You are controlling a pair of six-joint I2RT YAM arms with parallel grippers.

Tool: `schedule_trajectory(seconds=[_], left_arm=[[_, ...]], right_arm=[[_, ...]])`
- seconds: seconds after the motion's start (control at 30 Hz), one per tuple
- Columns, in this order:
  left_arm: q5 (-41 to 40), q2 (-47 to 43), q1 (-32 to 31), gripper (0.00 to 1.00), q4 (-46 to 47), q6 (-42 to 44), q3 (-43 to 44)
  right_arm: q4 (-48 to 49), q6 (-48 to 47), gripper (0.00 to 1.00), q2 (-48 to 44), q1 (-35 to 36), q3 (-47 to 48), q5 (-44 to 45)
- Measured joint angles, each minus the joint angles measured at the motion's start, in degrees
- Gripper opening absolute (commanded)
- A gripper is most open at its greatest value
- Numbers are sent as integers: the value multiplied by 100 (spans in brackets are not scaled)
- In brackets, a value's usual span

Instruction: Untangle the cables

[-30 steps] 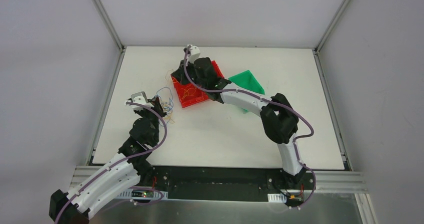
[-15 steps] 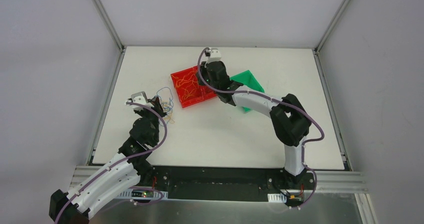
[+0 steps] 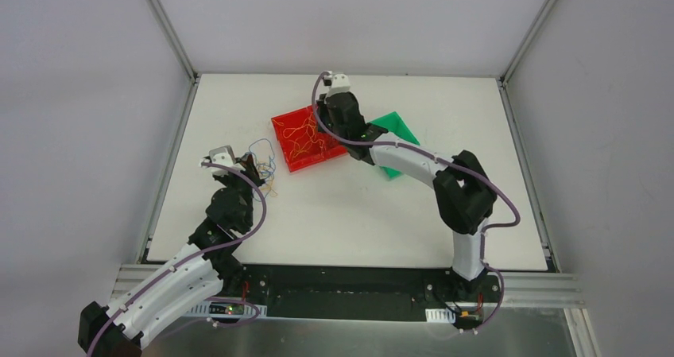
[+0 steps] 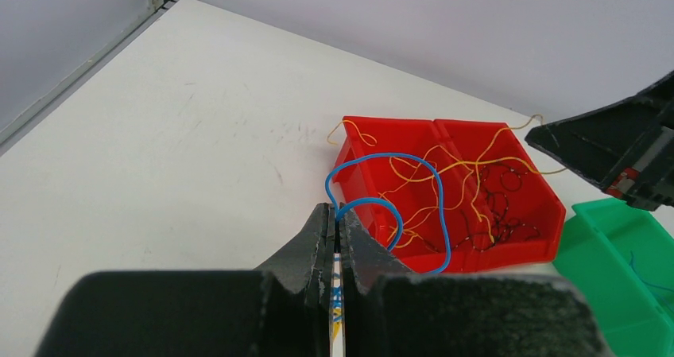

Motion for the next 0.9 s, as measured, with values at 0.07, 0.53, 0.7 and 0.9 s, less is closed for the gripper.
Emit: schedule_trajectory(seconds=[0.07,0.53,0.7,0.9], left_arm=[[0,11,0,0,2,9,-2],[2,28,0,0,4,17,-2],[4,28,0,0,4,17,-2],[4,28,0,0,4,17,-2]], right_arm=[[-125,-149,0,188,118,260,50],[-1115,-468,0,2159,535,2044,326],[-1652,-466,0,2599,511,2446,562],[-2284,-487,0,2863,501,2997,737]])
